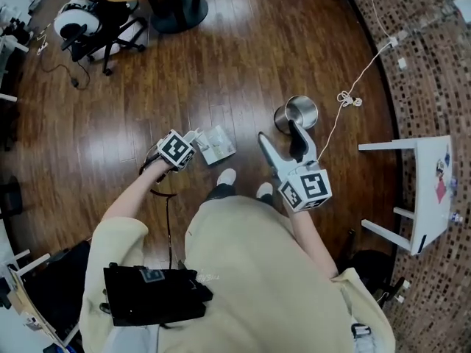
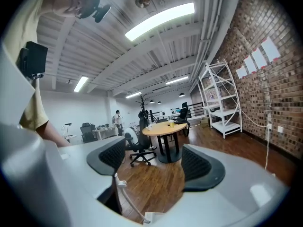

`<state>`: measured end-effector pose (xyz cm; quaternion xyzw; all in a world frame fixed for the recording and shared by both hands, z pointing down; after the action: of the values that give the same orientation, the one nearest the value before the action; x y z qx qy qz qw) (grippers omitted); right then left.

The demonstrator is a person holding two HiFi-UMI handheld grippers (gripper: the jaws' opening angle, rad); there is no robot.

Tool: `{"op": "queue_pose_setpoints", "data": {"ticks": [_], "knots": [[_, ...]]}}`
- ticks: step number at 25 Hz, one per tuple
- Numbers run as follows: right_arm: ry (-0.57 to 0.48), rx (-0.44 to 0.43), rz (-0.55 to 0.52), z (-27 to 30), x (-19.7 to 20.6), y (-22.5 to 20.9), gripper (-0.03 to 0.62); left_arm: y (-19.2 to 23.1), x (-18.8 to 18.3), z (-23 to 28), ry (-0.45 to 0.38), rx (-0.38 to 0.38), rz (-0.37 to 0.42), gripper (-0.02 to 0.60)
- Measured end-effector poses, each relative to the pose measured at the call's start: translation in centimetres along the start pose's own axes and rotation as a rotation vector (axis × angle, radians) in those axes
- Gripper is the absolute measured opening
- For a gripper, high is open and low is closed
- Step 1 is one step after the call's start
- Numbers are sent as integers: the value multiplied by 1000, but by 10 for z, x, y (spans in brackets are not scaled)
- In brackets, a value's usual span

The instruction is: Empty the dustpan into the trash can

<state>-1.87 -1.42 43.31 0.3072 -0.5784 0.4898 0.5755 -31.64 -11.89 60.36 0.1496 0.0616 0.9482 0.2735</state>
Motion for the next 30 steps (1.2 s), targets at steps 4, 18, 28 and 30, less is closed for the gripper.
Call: {"op": "queue_pose_setpoints", "data": {"ticks": [4,18,28,30], "knots": [[-35,13,6,-10,-5,-10,357,1,-16,-22,26,19,-27,0],[-84,121,68,-64,7,-51,357,-2,-64,-117,13,28,-37,0],[-125,212,98,-97,5,-78,357,-24,-140,-171,10,20,124,0],[-133,227,102,-103,5,-78,357,-27,-156,-181,10,22,150,0]]}}
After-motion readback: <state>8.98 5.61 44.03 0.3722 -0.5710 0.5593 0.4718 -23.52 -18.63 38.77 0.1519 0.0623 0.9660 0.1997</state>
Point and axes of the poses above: the fingertips, and each gripper's own axes: z forward along the fingers, y to its left, x out of its underside, the point moved 10 cm from there along -z, backward along the fingers
